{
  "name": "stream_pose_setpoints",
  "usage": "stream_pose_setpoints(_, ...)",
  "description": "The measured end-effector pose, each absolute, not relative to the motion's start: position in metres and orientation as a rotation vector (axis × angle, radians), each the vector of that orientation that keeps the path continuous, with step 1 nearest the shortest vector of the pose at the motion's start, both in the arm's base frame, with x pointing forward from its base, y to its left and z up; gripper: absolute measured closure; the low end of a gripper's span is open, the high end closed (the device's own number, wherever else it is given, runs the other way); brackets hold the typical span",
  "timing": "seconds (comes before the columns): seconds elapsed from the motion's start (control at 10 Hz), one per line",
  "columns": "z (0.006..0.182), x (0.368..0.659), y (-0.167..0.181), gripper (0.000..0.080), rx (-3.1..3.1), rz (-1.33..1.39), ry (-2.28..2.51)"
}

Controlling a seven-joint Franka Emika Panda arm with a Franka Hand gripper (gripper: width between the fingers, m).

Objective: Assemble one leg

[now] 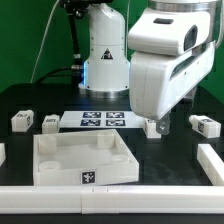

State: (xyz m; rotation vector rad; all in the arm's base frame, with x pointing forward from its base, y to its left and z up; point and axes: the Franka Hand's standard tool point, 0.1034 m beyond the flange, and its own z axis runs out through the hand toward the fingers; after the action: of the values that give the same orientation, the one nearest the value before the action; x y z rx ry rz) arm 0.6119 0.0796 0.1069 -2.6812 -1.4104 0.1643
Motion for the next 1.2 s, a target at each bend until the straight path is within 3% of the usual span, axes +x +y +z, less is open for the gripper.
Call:
stream_pose_setpoints(0.5,0.091,0.577,0.038,0.0149,-2.394,0.163,-1.822)
stream_pose_setpoints(1.0,0.089,0.576,0.038,0.0149,-2.393,0.157,-1.833)
stream_pose_setpoints(1.2,0.081,0.555,0.025,0.0149,-2.19,0.092,-2.109)
